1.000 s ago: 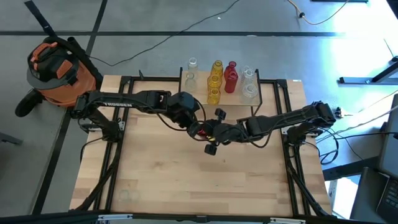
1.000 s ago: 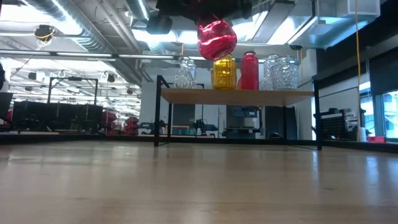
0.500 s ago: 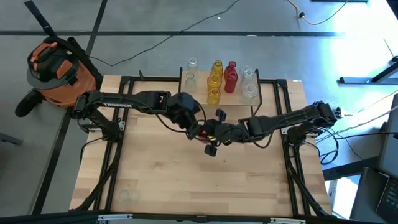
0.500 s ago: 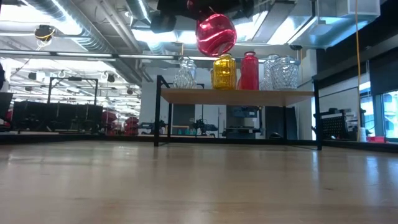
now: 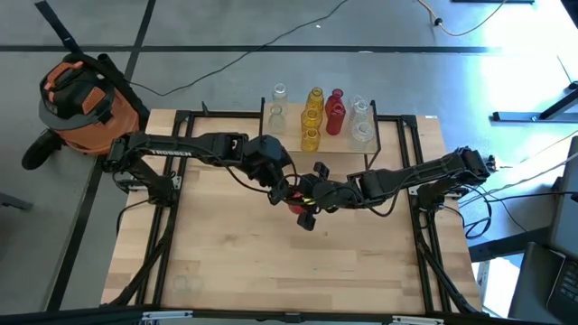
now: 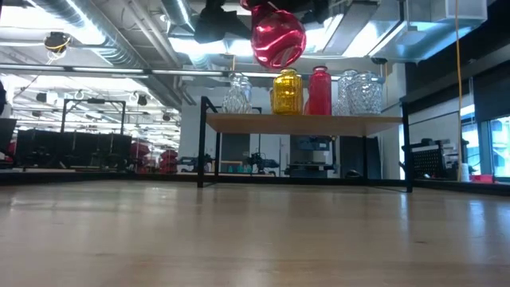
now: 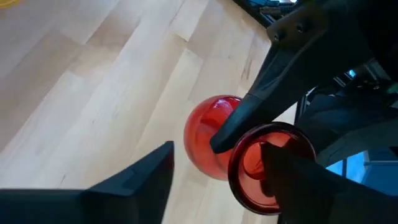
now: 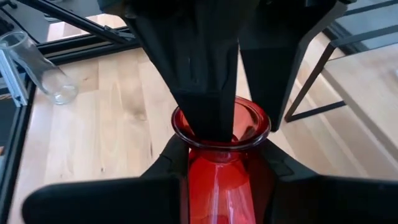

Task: Sort vases onto shelf
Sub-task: Put the red vase on the shelf aligned with the other red vase

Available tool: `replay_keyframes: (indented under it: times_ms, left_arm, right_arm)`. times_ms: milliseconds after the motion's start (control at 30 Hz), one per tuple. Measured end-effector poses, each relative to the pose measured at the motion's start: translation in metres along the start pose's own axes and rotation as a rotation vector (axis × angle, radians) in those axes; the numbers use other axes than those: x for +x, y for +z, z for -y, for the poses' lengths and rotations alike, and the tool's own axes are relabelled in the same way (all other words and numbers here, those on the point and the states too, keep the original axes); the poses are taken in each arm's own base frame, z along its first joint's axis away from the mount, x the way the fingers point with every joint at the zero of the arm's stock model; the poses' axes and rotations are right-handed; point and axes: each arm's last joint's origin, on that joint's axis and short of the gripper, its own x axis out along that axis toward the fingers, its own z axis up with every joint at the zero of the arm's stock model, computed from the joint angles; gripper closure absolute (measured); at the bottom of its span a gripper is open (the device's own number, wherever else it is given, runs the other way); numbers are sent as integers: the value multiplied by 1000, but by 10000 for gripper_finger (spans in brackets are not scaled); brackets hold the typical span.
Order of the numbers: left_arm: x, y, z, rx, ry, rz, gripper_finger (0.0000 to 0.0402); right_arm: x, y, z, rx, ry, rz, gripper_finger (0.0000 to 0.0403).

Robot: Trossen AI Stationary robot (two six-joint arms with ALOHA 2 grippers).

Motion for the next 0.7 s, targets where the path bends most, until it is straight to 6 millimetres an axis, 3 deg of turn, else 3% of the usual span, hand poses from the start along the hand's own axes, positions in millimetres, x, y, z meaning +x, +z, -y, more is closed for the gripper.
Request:
replay_keyframes:
  times_ms: [200,367,700]
  left_arm:
    - [-1,-1,1,-9,-16,-18,123]
    - [-6,1,10,6,-106,-6,110]
    - [-24,-8,9,-6,-121,-89,107]
  right_arm:
    - [1,-3,-2,61,55,-41,335]
    - [-3,-13,-16,93,58,-74,335]
    - [-23,-29,-13,163,-169,-114,336]
